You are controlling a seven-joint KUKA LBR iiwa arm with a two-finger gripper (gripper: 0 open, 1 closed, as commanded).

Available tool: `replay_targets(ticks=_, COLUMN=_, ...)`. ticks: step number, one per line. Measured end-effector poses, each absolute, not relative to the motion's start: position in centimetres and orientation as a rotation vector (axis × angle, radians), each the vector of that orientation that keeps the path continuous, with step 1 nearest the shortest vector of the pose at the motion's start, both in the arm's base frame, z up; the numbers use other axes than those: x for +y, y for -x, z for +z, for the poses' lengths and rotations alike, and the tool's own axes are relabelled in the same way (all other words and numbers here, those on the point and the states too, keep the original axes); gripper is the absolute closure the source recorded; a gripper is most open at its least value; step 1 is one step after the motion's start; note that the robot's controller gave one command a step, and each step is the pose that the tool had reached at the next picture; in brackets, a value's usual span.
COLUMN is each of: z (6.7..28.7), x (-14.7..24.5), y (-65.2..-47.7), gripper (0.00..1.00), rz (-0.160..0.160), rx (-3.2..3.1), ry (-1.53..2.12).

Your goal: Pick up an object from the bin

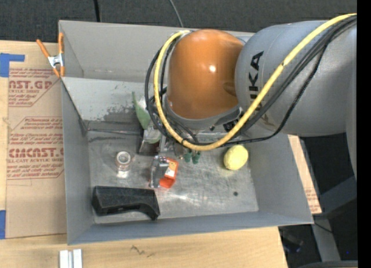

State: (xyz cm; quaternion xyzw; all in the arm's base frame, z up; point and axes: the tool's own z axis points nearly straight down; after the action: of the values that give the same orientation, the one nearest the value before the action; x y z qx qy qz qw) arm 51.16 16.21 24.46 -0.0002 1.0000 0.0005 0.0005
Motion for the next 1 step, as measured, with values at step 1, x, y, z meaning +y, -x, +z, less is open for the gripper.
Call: replay_targets(ticks=1, z=24.46, x=16.21, y=-51.16, gripper=0.0, rz=0.002, rx=3.141, ry=0.001)
